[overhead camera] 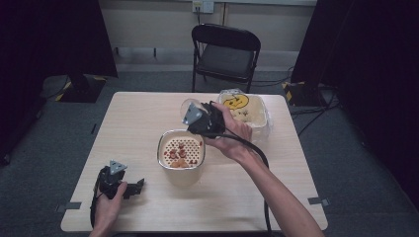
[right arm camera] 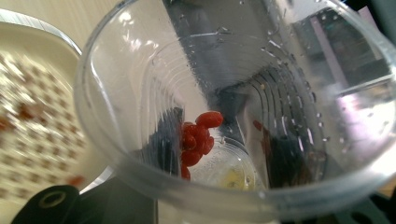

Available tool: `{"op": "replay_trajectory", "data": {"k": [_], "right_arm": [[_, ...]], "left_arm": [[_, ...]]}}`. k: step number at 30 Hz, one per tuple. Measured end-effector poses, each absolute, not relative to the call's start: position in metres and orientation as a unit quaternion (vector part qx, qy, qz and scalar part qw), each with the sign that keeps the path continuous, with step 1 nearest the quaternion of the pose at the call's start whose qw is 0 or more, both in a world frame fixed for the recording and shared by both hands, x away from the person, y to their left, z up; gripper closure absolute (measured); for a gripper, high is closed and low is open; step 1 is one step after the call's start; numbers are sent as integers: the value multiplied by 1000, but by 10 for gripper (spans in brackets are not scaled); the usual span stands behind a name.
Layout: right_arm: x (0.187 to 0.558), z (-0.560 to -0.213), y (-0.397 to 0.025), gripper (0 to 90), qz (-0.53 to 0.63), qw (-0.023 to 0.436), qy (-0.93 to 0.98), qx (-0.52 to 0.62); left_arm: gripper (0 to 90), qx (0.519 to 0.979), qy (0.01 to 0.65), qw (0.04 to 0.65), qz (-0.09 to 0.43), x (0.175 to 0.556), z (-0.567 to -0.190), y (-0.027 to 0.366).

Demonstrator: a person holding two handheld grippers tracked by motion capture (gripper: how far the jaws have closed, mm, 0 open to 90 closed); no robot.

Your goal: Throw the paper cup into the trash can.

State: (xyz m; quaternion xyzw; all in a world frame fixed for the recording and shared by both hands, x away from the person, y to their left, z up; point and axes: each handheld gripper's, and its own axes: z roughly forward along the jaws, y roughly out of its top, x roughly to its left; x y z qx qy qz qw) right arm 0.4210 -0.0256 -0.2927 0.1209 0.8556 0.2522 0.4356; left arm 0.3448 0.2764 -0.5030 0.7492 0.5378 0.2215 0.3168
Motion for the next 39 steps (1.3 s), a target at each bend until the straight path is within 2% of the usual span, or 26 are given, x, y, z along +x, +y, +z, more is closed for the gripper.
{"op": "replay_trajectory", "data": {"k": [3, 8, 14, 39], "right_arm": [[427, -278, -36, 569, 319, 359, 862, 160], [437, -260, -52, 568, 415, 261, 845, 212], [448, -251, -70, 564, 481, 199, 817, 248], [500, -250, -154, 555, 485, 223, 756, 380]], "left_arm": [[0, 749, 538, 317, 221, 345, -503, 276], [0, 749, 538, 317, 221, 345, -503, 276], [0, 749, 538, 317, 221, 345, -503, 276], [0, 749, 538, 317, 221, 345, -503, 276]]}}
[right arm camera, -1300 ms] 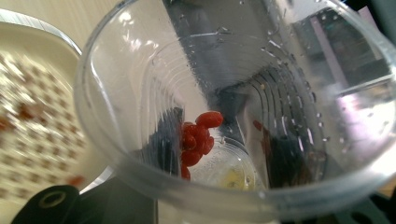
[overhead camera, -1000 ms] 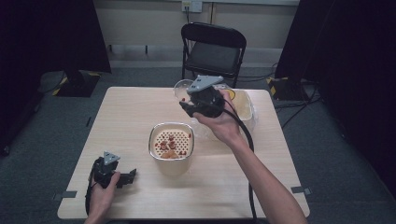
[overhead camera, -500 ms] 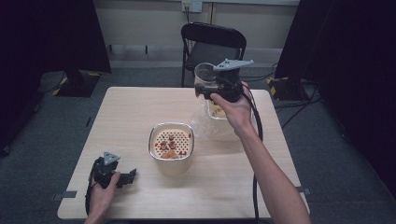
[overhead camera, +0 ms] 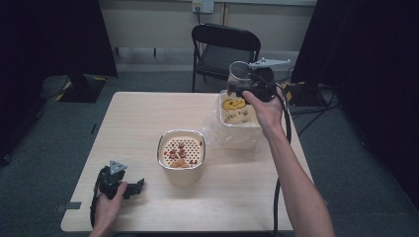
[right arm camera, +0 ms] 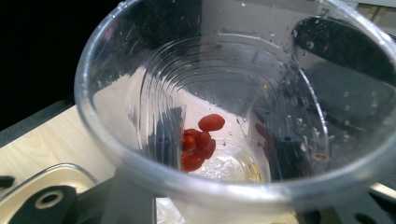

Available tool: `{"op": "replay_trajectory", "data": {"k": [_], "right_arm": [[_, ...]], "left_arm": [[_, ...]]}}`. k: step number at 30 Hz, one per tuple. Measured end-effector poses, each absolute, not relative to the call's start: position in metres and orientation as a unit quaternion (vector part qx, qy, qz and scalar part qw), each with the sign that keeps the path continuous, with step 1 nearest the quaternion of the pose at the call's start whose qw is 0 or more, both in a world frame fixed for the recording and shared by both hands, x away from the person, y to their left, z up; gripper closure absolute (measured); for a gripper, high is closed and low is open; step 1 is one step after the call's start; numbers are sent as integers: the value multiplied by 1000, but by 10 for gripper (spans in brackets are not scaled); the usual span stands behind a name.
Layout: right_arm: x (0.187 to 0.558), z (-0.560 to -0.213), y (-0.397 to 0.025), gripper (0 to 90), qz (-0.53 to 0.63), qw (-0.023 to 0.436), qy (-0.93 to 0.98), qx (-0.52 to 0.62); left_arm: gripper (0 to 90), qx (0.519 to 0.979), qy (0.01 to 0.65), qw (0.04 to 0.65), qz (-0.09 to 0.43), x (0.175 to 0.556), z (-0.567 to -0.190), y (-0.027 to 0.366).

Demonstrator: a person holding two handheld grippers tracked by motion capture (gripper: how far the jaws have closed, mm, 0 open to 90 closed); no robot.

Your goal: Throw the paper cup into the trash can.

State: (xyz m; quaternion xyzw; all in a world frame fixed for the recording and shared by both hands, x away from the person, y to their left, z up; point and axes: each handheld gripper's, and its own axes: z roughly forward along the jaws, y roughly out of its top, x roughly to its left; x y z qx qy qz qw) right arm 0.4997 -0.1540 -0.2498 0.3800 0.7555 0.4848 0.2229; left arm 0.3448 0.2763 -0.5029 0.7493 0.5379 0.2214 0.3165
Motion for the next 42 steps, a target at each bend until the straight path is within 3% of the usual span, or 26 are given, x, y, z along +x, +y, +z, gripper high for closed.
{"op": "replay_trajectory", "data": {"k": [11, 22, 32, 42], "right_arm": [[518, -264, -176, 516, 452, 224, 754, 421], [531, -275, -177, 223, 437, 226, 742, 455], [528, -273, -183, 206, 436, 225, 737, 464], [499, -273, -184, 197, 455, 218, 748, 431]], "left_arm": [[0, 749, 538, 317, 221, 345, -503, 276], [0, 749, 538, 317, 221, 345, -503, 276], [0, 749, 538, 317, 221, 345, -503, 276], [0, 749, 538, 317, 220, 345, -503, 276]]}}
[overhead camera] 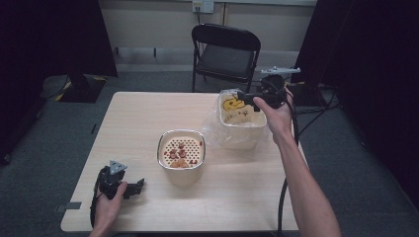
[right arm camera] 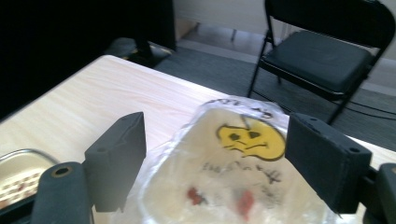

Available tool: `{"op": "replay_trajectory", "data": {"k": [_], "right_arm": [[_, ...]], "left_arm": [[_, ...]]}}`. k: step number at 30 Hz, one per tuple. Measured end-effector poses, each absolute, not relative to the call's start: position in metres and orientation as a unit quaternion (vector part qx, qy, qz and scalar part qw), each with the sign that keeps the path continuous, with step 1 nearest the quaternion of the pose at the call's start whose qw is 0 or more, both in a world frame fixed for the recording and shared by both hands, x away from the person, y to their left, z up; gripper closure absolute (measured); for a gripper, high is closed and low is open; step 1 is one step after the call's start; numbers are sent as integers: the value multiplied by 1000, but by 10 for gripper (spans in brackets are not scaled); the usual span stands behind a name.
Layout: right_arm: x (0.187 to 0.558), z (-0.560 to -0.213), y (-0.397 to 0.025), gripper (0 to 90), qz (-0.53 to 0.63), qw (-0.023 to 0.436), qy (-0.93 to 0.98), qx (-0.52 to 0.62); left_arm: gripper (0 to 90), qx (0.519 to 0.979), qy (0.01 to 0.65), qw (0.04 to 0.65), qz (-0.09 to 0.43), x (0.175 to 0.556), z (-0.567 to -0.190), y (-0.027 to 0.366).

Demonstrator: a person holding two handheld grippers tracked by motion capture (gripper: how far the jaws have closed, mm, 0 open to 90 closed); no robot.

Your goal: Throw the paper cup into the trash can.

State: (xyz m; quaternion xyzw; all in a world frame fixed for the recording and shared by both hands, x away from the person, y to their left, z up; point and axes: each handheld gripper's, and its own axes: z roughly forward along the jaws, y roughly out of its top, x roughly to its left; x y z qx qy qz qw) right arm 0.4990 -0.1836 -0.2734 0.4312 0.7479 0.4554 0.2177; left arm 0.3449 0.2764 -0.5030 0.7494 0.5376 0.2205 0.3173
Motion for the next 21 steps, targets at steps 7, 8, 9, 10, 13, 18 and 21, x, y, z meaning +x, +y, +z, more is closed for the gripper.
{"op": "replay_trajectory", "data": {"k": [7, 8, 9, 10, 13, 18, 21], "right_arm": [[469, -274, -181, 171, 465, 224, 757, 401], [466, -275, -180, 171, 463, 223, 760, 397], [466, -275, -180, 171, 463, 223, 760, 397], [457, -277, -180, 171, 459, 218, 767, 391], [443, -284, -181, 171, 464, 211, 770, 383], [417, -302, -192, 169, 475, 197, 768, 381], [401, -315, -199, 161, 474, 196, 768, 384]], "left_arm": [[0, 749, 538, 318, 221, 345, -503, 276], [0, 749, 538, 317, 221, 345, -503, 276], [0, 749, 538, 317, 221, 345, -503, 276], [0, 749, 537, 318, 221, 345, -503, 276], [0, 749, 537, 317, 221, 345, -503, 276], [0, 749, 538, 317, 221, 345, -503, 276], [0, 749, 538, 317, 221, 345, -503, 276]]}}
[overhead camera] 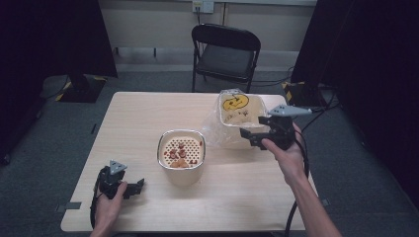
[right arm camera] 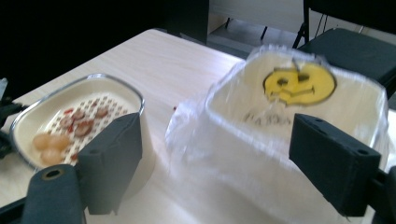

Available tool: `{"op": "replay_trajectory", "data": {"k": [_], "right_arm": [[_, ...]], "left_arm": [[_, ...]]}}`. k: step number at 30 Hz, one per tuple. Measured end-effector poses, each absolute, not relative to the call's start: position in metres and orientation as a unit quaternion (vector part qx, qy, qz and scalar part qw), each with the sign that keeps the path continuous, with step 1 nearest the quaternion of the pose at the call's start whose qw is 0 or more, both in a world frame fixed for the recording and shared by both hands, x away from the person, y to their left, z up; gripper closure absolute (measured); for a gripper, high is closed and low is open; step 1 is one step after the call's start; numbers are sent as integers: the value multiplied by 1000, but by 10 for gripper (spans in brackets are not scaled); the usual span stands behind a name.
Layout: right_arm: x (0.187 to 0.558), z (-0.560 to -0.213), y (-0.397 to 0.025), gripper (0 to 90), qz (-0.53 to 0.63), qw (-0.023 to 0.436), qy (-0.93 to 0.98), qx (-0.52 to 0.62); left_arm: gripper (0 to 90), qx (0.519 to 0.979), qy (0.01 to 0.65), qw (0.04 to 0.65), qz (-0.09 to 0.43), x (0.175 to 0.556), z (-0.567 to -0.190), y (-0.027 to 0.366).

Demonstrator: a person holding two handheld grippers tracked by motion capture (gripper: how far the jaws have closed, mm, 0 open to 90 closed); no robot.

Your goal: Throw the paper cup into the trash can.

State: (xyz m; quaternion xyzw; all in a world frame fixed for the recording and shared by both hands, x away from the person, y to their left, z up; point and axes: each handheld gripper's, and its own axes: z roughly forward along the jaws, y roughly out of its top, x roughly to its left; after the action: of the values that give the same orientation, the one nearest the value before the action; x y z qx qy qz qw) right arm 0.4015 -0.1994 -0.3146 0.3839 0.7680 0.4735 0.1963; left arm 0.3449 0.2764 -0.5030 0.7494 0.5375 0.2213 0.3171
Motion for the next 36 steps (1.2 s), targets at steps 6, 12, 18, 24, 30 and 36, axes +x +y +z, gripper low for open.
{"op": "replay_trajectory", "data": {"k": [6, 12, 18, 24, 30, 36], "right_arm": [[377, -346, -213, 164, 457, 194, 765, 411], [361, -391, -223, 164, 440, 183, 765, 434], [357, -430, -229, 164, 417, 187, 768, 448], [362, -461, -235, 154, 380, 179, 783, 459], [368, -484, -239, 154, 354, 182, 788, 469], [369, -496, -234, 130, 325, 200, 797, 468]], "left_arm": [[0, 749, 538, 317, 221, 345, -503, 276], [0, 749, 538, 318, 221, 345, -503, 276], [0, 749, 537, 318, 221, 345, -503, 276], [0, 751, 536, 317, 220, 345, -503, 277], [0, 752, 535, 317, 220, 345, -503, 277], [0, 752, 534, 318, 220, 346, -503, 277]]}}
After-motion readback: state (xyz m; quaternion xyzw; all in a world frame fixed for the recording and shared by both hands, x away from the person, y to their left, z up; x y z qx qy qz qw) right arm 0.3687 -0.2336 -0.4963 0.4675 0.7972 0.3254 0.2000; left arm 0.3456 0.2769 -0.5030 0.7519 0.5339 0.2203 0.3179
